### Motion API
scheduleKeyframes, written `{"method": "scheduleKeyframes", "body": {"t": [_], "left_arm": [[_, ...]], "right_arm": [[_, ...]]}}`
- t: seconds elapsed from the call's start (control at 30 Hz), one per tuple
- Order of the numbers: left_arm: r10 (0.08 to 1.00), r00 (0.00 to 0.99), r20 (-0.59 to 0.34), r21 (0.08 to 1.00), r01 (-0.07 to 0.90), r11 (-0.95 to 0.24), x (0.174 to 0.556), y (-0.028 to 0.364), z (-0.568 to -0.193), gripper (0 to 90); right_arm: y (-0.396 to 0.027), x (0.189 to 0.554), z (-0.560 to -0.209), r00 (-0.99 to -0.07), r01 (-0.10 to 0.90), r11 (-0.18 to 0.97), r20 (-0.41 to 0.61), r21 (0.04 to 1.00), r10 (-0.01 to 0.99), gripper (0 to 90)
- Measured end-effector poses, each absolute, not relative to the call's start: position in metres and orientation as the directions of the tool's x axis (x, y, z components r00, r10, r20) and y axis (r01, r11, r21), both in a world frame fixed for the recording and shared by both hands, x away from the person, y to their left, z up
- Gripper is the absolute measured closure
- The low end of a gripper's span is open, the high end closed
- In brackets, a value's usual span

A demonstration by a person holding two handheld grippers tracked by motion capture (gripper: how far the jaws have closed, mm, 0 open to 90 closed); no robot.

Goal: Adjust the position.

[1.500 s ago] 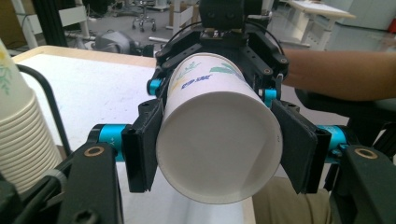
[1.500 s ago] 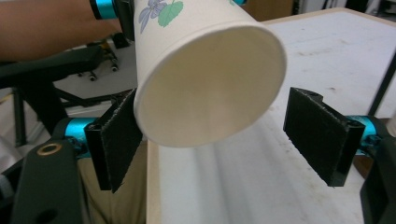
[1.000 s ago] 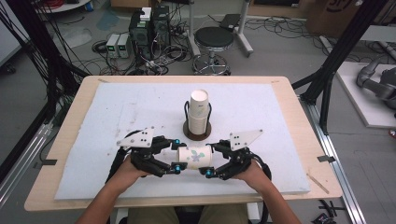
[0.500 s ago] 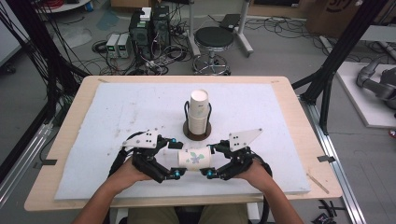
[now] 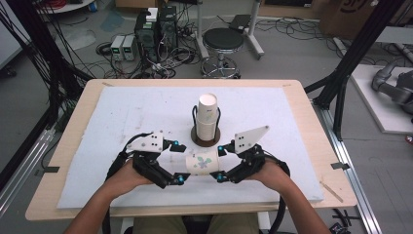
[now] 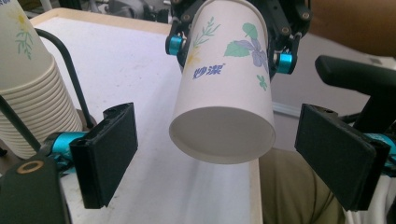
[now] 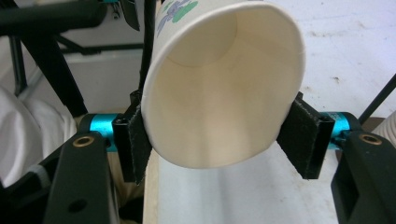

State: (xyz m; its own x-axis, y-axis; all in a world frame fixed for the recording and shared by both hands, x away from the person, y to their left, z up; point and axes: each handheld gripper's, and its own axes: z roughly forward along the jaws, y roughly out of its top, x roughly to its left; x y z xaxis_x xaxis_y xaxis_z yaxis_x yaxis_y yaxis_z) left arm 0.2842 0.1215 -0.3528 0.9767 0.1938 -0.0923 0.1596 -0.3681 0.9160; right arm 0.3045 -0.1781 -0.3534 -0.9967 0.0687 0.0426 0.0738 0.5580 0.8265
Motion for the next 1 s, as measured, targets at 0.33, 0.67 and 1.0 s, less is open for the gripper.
{"method": "scheduleKeyframes", "body": {"t": [0.33, 0.67, 1.0], "left_arm": [[0.194, 0.979, -0.057, 0.886, 0.139, -0.442, 0.285, 0.116, -0.352, 13.5], [0.180, 0.983, -0.023, 0.853, 0.113, -0.510, 0.285, 0.110, -0.349, 14.6], [0.164, 0.986, -0.018, 0.826, 0.107, -0.553, 0.285, 0.103, -0.351, 15.1]], "right_arm": [[-0.164, 0.305, -0.335, -0.998, 0.011, 0.691, -0.033, 0.723, 0.050, 34.0], [-0.147, 0.303, -0.325, -0.997, -0.041, 0.799, -0.081, 0.600, 0.010, 33.9], [-0.132, 0.303, -0.317, -0.995, -0.075, 0.852, -0.100, 0.519, -0.027, 33.9]]}}
